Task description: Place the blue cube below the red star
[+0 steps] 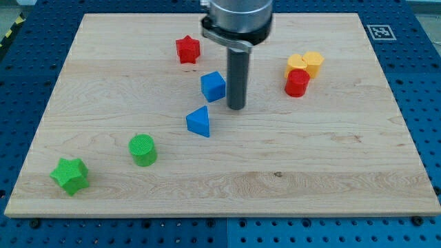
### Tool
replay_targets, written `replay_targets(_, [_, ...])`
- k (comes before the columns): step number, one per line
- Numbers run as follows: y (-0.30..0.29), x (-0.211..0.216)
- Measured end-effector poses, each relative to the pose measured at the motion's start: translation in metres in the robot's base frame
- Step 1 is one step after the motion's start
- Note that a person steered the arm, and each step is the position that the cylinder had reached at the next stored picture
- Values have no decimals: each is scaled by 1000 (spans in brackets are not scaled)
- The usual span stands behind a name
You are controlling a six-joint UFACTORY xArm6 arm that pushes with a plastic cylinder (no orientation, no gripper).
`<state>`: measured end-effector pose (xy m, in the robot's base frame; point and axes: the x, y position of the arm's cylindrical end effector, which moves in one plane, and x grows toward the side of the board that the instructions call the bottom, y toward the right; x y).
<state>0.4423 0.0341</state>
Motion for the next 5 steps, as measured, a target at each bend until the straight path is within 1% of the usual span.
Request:
replay_targets(1, [16,-20])
replay_targets(2, [11,-20])
replay_targets(4, [-56,-21])
replay_targets(5, [-59,-24])
